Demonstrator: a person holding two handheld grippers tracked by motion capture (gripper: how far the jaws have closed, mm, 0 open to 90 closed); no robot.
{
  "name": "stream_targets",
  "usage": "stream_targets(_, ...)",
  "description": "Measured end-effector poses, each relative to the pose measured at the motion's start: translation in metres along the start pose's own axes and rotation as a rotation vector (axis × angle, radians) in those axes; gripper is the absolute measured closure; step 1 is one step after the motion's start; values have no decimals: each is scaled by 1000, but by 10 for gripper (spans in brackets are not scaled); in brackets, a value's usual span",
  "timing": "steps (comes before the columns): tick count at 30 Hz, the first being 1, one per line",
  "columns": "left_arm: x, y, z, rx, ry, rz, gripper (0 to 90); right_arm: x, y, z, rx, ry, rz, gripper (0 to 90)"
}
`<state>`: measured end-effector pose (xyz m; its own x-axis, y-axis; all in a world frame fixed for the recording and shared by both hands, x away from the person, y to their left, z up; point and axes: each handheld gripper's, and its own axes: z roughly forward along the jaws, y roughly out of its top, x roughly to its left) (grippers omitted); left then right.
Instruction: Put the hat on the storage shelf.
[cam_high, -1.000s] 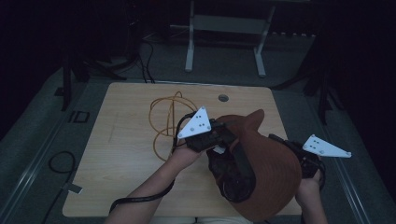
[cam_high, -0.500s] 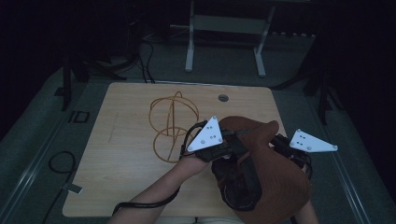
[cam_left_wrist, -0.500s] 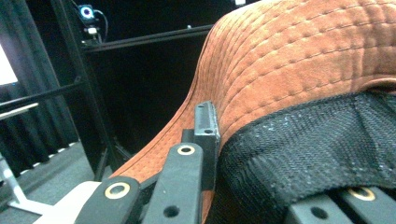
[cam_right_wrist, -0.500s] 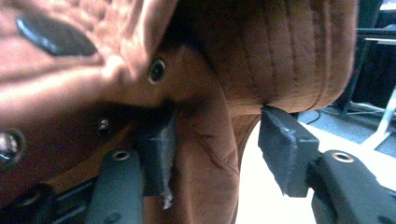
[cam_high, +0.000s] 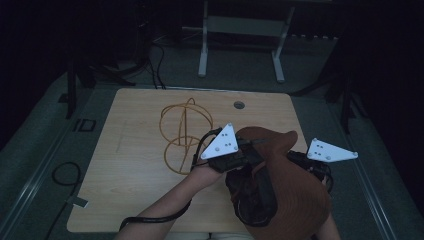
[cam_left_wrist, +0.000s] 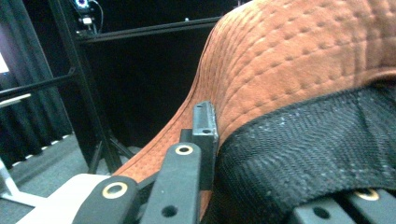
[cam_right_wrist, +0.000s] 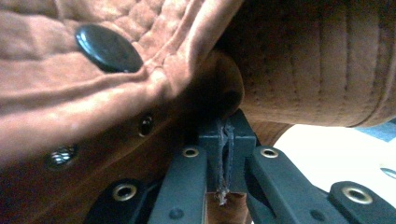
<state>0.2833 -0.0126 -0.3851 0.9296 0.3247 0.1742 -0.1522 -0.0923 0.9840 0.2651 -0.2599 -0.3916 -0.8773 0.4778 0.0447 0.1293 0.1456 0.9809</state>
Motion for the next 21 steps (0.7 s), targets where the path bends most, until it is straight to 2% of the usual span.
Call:
stream_targets(3, 2, 3, -2, 24, 10, 1, 730, -1, -2, -3, -5, 5, 2, 876)
stream_targets(5, 3, 3, -3, 31, 14, -9, 679, -2, -2, -6, -11, -8, 5, 876)
stream_targets(6, 3, 3, -3, 42, 27, -3, 645, -4, -2, -8, -15, 0, 13, 876)
stream_targets(8, 2, 3, -3, 60, 33, 16, 632, -5, -2, -10, -16, -10, 16, 876)
stream_targets(10, 1, 2, -4, 77, 58, 38, 595, -5, 0, -13, -24, -22, 13, 877)
stream_targets(12, 1, 1, -5, 80, 60, 36, 579, -7, 1, -16, -31, -32, 11, 877)
stream_targets(15, 5, 1, -12, 94, 95, 15, 544, -9, 2, -21, -33, -61, 14, 877)
stream_targets(21, 12, -2, -33, 116, 131, -22, 499, -17, 4, -31, -54, -93, 28, 877)
